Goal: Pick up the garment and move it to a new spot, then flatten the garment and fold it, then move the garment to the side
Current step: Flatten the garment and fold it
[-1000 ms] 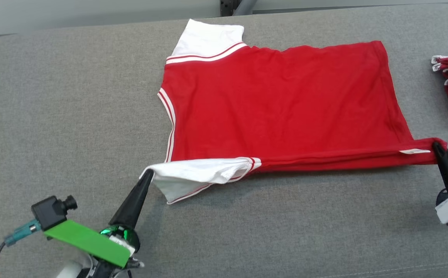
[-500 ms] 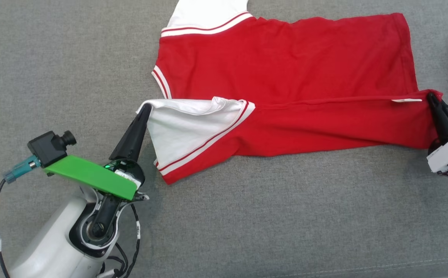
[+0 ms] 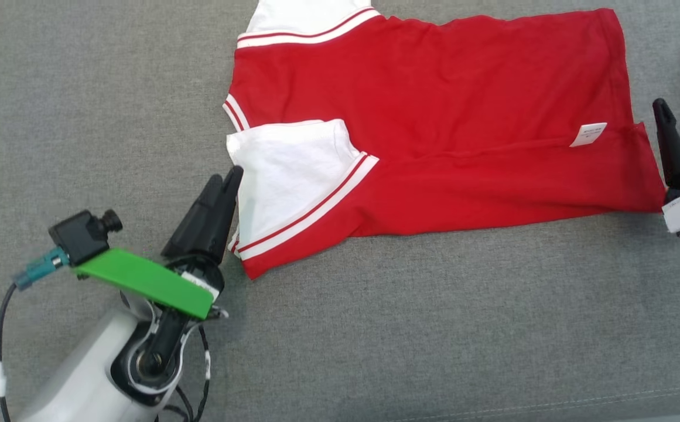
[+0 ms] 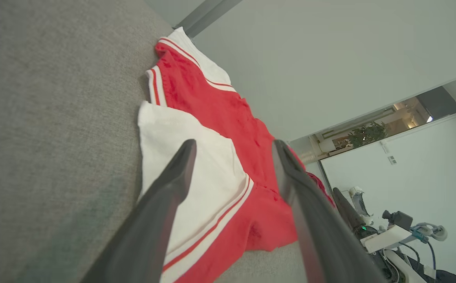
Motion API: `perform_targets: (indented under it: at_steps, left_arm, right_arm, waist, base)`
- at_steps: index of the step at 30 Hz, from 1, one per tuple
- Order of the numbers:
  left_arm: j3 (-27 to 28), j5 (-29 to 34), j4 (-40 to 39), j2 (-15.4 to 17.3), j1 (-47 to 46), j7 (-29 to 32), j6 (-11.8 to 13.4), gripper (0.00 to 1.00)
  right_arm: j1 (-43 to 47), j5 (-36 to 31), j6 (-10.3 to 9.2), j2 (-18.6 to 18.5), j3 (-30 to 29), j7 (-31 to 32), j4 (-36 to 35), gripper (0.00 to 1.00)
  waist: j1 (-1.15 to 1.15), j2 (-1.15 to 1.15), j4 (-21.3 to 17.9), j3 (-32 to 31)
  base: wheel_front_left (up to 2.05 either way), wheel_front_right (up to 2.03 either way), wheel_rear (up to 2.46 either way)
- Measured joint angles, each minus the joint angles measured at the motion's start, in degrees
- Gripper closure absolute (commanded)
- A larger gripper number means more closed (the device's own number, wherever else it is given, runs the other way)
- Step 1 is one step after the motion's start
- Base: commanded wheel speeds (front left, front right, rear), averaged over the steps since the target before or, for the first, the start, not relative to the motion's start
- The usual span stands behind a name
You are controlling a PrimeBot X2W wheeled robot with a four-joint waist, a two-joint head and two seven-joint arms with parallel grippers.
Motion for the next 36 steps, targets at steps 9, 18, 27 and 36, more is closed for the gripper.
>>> perform_targets:
  at_steps: [9, 18, 27, 36]
  left_arm:
    - [-4.3, -0.2, 2.5, 0.9, 9.3, 0.4, 0.4, 0.0]
    - [-5.2, -1.7, 8.2, -0.9, 8.2, 3.5, 5.7, 0.0]
    - [-5.8, -0.5, 8.9, -1.0, 7.0, 3.7, 6.0, 1.0]
    - [-6.0, 0.1, 7.2, 0.2, 7.1, 3.7, 5.5, 1.0]
  right_arm:
    - [11.4, -3.6, -0.01, 2.7, -9.2, 0.0, -6.9, 0.0]
    - [15.1, -4.2, -0.01, 5.0, -10.9, 0.0, -8.7, 0.0]
    - [15.7, -3.2, -0.01, 5.7, -10.8, 0.0, -7.2, 0.0]
    - [12.7, 6.4, -0.02, 5.9, -4.4, 1.5, -0.2, 0.0]
  waist:
    - [0.0, 0.0, -1.5, -3.1]
    - [0.0, 0.0, -2.6, -3.6]
    - [0.0, 0.0, -2.7, -2.6]
    - [0.0, 0.0, -1.8, -2.0]
  base:
    - [0.0, 0.0, 0.0]
    - [0.0, 0.0, 0.0]
    - [0.0, 0.0, 0.0]
    - [0.0, 0.0, 0.0]
